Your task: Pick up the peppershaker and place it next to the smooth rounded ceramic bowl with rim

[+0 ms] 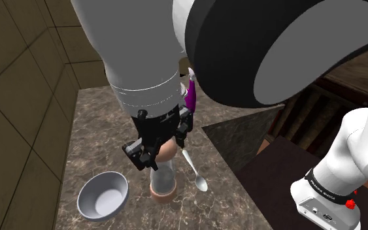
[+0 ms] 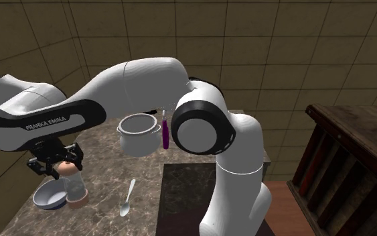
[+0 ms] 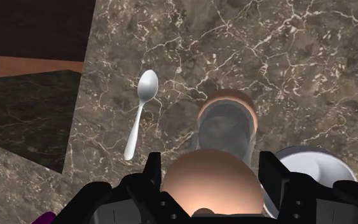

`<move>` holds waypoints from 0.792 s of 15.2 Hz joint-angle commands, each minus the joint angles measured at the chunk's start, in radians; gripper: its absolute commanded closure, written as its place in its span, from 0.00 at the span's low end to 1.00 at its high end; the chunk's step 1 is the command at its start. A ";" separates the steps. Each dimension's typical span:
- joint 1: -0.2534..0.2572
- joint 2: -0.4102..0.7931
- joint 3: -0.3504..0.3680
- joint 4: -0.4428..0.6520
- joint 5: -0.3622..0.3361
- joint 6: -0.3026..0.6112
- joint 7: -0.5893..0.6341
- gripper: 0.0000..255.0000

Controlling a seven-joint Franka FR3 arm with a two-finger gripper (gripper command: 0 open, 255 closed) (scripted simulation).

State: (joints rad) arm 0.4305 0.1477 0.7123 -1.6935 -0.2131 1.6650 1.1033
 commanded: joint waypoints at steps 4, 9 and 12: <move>-0.002 0.006 -0.002 -0.063 -0.006 0.068 0.011 1.00; -0.002 0.020 -0.005 -0.116 -0.018 0.130 0.025 1.00; -0.001 0.031 -0.007 -0.145 -0.028 0.166 0.035 1.00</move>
State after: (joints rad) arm 0.4291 0.1755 0.7056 -1.8292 -0.2378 1.8187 1.1343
